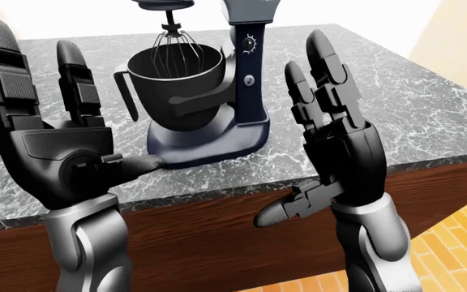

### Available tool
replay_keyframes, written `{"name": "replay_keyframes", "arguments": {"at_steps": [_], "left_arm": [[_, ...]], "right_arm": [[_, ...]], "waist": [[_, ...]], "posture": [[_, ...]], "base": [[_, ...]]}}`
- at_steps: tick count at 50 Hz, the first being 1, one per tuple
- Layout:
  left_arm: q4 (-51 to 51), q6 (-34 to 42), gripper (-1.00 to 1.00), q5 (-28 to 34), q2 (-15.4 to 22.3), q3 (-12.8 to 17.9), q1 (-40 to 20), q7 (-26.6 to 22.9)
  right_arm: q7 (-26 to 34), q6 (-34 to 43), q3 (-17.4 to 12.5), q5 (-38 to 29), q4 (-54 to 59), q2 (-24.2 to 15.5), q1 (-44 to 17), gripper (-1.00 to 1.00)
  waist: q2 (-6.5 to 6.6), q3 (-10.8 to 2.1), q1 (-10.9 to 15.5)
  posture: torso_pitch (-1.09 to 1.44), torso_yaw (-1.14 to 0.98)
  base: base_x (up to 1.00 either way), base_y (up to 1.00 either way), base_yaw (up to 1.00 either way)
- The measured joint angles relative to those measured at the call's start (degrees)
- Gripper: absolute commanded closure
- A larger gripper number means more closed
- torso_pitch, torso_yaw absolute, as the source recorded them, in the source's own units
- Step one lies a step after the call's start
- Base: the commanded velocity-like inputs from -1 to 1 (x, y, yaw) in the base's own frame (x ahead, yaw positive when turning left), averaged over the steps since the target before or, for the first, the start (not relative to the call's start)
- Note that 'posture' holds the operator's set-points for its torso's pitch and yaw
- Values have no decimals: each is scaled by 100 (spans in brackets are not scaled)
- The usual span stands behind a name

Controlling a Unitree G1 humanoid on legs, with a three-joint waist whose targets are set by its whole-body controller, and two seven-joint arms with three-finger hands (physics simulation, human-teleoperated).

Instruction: Open the stand mixer head.

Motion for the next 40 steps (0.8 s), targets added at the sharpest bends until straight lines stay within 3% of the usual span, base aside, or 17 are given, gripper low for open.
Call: {"name": "replay_keyframes", "arguments": {"at_steps": [6,17,29,35,40], "left_arm": [[131,-14,-100,48,-6,-10,41,69],[30,-74,-100,118,-16,-53,63,-39],[-22,-93,-100,109,-40,-64,95,-86],[-56,-183,-100,140,-43,-73,92,-116],[-64,-161,-100,122,-24,-48,82,-103]], "right_arm": [[8,29,-13,1,35,-1,-27,-100],[-15,-11,-39,13,39,-10,10,-100],[-45,0,-66,45,43,-12,52,-100],[-75,430,-35,241,-175,44,-49,-100],[-441,1453,-372,1160,-537,55,-556,-100]], "waist": [[-81,-248,37],[-14,-793,53],[23,-1483,63],[17,-1578,71],[9,-1572,77]], "posture": [[-9,0],[-20,0],[-30,0],[-30,0],[-30,0]], "base": [[0,0,0],[0,0,0],[0,0,0],[0,0,0],[0,0,0]]}}
